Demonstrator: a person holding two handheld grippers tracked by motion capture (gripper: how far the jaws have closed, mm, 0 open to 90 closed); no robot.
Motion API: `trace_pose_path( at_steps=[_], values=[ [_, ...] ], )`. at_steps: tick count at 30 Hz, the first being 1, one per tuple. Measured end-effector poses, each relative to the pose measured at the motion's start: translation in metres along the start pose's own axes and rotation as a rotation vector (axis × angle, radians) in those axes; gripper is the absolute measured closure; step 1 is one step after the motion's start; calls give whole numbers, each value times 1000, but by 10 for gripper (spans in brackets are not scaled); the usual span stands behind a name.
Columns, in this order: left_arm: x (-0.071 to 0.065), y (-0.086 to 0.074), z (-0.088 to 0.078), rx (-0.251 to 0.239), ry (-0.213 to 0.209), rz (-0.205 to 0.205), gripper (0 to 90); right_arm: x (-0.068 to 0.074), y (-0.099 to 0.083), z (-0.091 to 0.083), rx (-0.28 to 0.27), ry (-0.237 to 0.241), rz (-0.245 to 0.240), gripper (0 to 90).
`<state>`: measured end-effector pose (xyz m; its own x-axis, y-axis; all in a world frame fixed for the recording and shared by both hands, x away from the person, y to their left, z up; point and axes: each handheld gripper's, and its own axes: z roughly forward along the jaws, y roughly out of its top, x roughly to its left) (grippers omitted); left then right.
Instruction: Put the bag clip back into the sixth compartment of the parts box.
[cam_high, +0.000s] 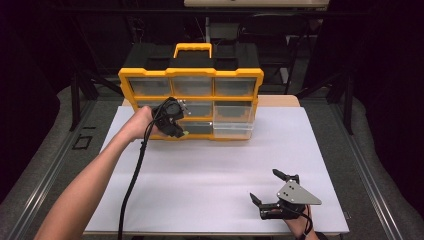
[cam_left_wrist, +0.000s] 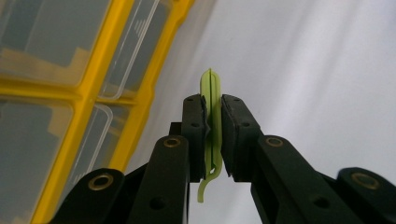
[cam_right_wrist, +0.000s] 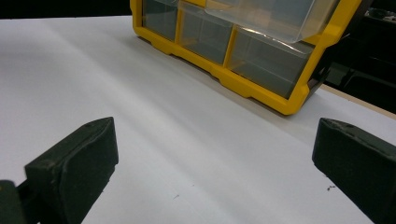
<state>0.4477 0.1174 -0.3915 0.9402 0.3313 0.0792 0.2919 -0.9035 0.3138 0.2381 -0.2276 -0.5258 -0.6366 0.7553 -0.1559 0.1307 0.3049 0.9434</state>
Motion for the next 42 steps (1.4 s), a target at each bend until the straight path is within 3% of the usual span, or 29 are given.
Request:
trace_pose_path(
  at_steps=[17, 27, 42],
  values=[
    [0, 13, -28, -21, 28, 66, 804, 2, 0, -1, -10, 45, 3, 0],
    [8, 23, -49, -47, 45, 51, 804, 1, 0, -1, -4, 40, 5, 0],
    [15, 35, -75, -80, 76, 74, 804, 2, 1, -1, -6, 39, -1, 0]
  ],
)
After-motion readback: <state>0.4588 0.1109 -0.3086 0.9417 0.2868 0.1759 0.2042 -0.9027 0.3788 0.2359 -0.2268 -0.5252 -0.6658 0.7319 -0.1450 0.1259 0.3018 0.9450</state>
